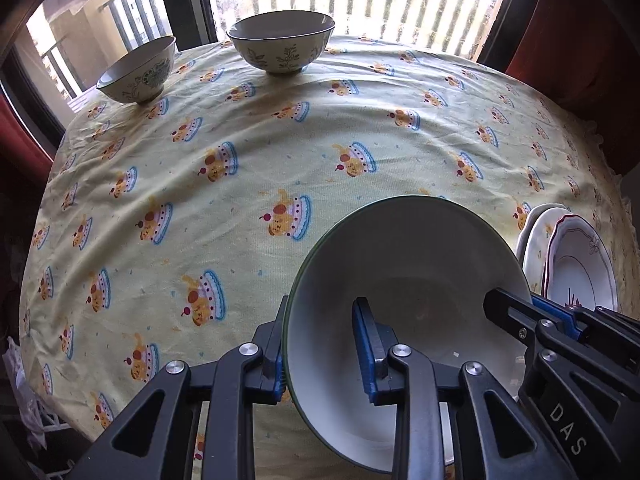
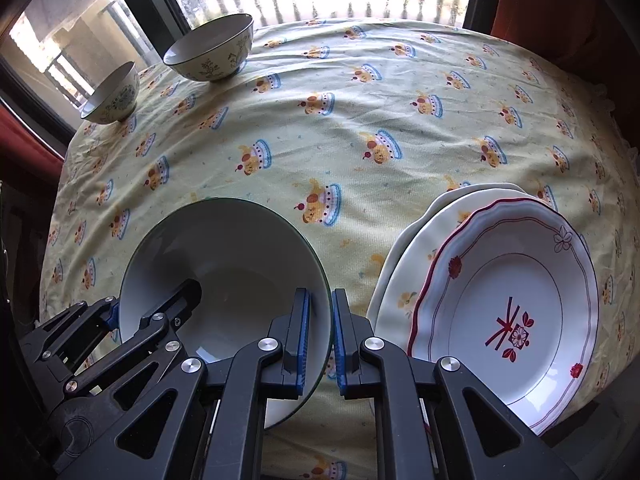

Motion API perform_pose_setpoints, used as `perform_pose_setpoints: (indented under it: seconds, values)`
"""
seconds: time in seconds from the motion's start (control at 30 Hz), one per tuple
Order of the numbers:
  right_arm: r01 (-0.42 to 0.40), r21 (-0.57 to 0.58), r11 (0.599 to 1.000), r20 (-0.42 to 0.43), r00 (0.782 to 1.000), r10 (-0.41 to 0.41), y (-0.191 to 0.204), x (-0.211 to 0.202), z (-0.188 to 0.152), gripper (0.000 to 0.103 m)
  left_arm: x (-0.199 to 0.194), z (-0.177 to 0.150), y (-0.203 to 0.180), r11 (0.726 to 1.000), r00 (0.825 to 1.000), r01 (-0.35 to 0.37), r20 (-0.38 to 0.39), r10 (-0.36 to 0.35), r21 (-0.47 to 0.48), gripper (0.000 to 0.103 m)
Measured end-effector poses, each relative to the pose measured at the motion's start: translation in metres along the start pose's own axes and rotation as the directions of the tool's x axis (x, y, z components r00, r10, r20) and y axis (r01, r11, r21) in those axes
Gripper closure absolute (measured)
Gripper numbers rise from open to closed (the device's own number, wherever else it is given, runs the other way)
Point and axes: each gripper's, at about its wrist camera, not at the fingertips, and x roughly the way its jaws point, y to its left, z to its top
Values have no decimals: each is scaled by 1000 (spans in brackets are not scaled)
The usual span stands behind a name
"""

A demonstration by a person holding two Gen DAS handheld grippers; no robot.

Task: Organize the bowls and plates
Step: 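Lift the large bowl with both grippers and carry it beside the plate stack, then lower the large bowl onto the tablecloth and open both grippers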

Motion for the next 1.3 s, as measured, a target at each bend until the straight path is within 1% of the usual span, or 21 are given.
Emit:
perform_pose_setpoints:
  seconds: [0.07,0.13,0.27,0.33,0.4,0.47,0.57,0.7,0.8,0.93,1.07,1.17,1.3]
  values:
    - [-18,-16,1000,6,1000,18,-2,0,-2,89,-1,-3,-1,999,1000,-14,3,14,-31,75]
    - [-35,-34,999,4,999,36,-3,0,-2,89,-1,-6,-1,998,1000,-25,-3,25,-60,69]
    - [-54,-89,995,9,998,55,-1,-3,-4,89,-5,-14,1,992,998,-57,-4,57,-112,62]
    - [-62,-115,991,5,998,63,1,-4,-5,89,-7,-18,2,989,997,-72,-3,72,-129,47]
    - [-76,-130,989,-1,997,76,2,-3,-6,87,-12,-22,4,985,996,-82,2,84,-148,46]
    - [-66,-148,987,-9,998,65,3,-3,-9,83,-17,-24,4,983,995,-94,6,96,-158,45]
    - [-67,-162,985,-10,998,66,2,-5,-15,83,-22,-28,1,981,993,-115,7,117,-155,41]
    - [-87,-162,983,0,996,89,-1,-12,-19,83,-28,-30,3,980,992,-123,16,127,-159,34]
    - [-91,-155,984,8,996,93,-3,-15,-20,82,-32,-31,4,979,991,-129,25,135,-158,32]
    - [-82,-136,987,19,996,85,-6,-20,-18,69,-36,-32,9,979,991,-124,36,131,-163,29]
    - [-63,-116,991,52,996,70,-5,-30,-13,57,-43,-31,17,981,992,-105,45,114,-165,26]
    - [-50,-103,993,82,995,59,-2,-39,-8,52,-51,-24,25,982,994,-86,57,97,-167,25]
    - [-35,-84,996,123,991,46,8,-49,1,46,-60,-13,41,984,992,-76,91,91,-161,20]
